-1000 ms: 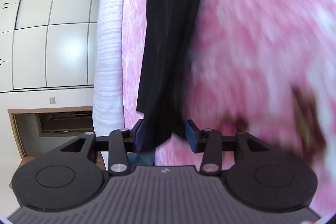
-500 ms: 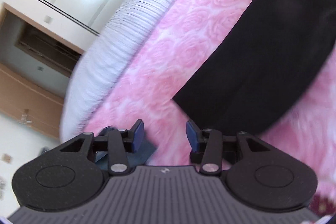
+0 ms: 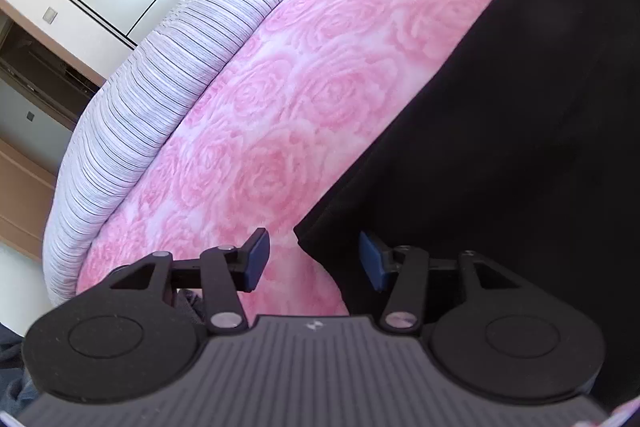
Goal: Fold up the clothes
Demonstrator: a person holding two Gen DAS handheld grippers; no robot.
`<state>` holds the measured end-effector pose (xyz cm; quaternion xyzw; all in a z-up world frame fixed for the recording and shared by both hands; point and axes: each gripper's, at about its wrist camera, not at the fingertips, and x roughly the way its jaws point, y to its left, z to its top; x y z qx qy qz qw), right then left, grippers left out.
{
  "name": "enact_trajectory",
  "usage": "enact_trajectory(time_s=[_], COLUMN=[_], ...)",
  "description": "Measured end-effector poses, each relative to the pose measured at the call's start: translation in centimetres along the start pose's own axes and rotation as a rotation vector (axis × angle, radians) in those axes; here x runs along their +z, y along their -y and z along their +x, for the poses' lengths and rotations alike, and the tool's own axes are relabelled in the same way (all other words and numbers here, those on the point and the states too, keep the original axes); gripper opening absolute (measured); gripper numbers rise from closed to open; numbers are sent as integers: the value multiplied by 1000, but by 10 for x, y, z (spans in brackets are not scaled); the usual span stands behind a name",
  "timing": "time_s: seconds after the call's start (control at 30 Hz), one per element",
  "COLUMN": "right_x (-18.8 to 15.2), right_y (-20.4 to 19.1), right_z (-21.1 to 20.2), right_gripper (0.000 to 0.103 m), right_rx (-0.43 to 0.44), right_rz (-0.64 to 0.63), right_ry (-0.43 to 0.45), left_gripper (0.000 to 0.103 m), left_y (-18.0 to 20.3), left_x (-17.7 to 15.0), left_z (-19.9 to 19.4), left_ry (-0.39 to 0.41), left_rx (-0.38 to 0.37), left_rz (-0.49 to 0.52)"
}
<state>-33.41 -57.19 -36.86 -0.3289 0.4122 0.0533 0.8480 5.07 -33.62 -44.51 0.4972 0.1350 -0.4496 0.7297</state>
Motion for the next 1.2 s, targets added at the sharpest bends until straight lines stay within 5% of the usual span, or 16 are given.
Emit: enact_trajectory(time_s=[0.33,0.43,0.6,0.7,0.83,0.87,0.9,0.93,1.0,1.2], right_x=[5,10,17,16,6,4,2,1,1,1], right_y=[15,20,37,42,51,54,57,57,56,63], right_z=[-4,-2,7,15,27,29,29,28,24,25], right_gripper=[46,46,46,46,46,46,42,25,7,2], right_rx=[39,59,147,171,234,251,267,262,237,214], right_rz=[112,142,243,250,308,335,363,368,354,384], right_ry=[-7,-7,-5,-26,-50,-48,-45,-46,-46,-41], left_gripper=[43,43,43,35,2,2,1,1,1,1], left_y=[-25,-44,-43,-40,-39,-38,-39,-41,-48,-47], left_x=[-7,-4,11,10,3,1,-1,-3,-3,10], left_z=[-36,-46,-16,7,1,-2,-6,-11,-21,-3], left_ry=[-1,12,-38,-78,-62,-61,-49,-38,4,-3], left_rx=[13,-30,-134,-192,-209,-199,-195,-190,-158,-109], left_rz=[-67,-175,-120,-115,-110,-100,-104,-108,-132,-144])
